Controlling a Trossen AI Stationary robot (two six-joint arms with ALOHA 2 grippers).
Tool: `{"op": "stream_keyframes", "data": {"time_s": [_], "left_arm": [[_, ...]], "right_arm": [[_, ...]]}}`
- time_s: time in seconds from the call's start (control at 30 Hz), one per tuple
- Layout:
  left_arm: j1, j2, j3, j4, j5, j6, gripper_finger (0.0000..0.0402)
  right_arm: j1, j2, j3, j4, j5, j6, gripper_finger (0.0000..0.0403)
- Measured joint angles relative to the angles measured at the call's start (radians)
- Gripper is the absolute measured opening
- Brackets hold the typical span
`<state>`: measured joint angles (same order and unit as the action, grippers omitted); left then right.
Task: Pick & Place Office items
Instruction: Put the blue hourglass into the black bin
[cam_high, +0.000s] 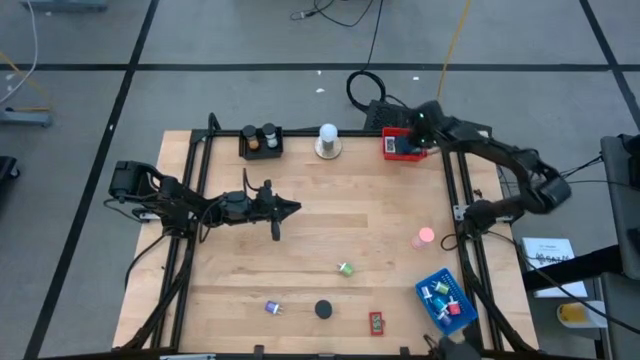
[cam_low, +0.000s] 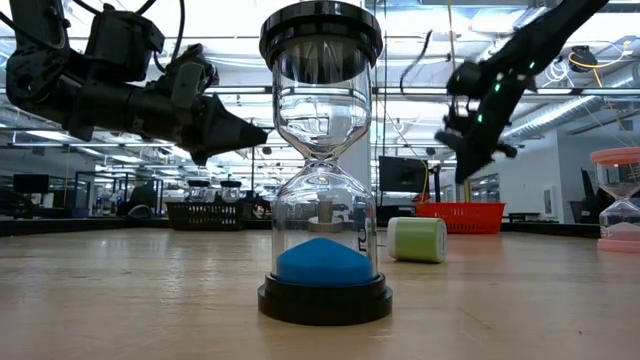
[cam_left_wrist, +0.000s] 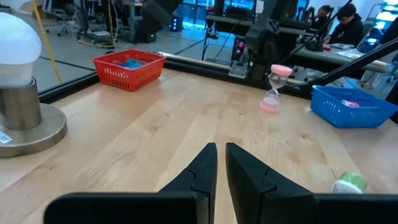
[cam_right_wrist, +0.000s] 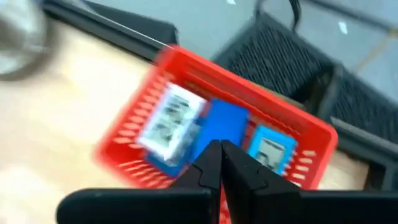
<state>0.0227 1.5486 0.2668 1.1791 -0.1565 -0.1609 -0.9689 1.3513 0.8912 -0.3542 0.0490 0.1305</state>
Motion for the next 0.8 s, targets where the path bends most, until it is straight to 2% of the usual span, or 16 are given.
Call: {"op": "stream_keyframes", "data": {"time_s": [0.2, 0.33, 0.47, 0.6, 0.7, 0.8], "left_arm": [[0.000, 0.000, 0.000, 0.006, 0.000, -0.010, 0.0042], [0.004, 0.000, 0.000, 0.006, 0.021, -0.074, 0.0042], [0.023, 0.000, 0.023, -0.012, 0.084, -0.190, 0.0042], [-0.020, 0.001, 0.089, -0.133, 0.064, -0.153, 0.0034], [-0.052, 0.000, 0.168, -0.232, 0.051, -0.088, 0.0009], [-0.094, 0.001, 0.241, -0.328, 0.050, -0.030, 0.0007]], "right_arm": [[0.139, -0.189, -0.094, 0.073, -0.002, -0.038, 0.0000], [0.234, -0.295, -0.232, 0.272, -0.002, -0.037, 0.0001], [0.311, -0.365, -0.397, 0.559, -0.002, 0.010, 0.0004], [0.378, -0.403, -0.512, 0.768, -0.002, 0.022, 0.0001], [0.424, -0.419, -0.550, 0.813, -0.002, 0.022, 0.0001], [0.478, -0.427, -0.563, 0.814, -0.001, 0.012, 0.0001]]}}
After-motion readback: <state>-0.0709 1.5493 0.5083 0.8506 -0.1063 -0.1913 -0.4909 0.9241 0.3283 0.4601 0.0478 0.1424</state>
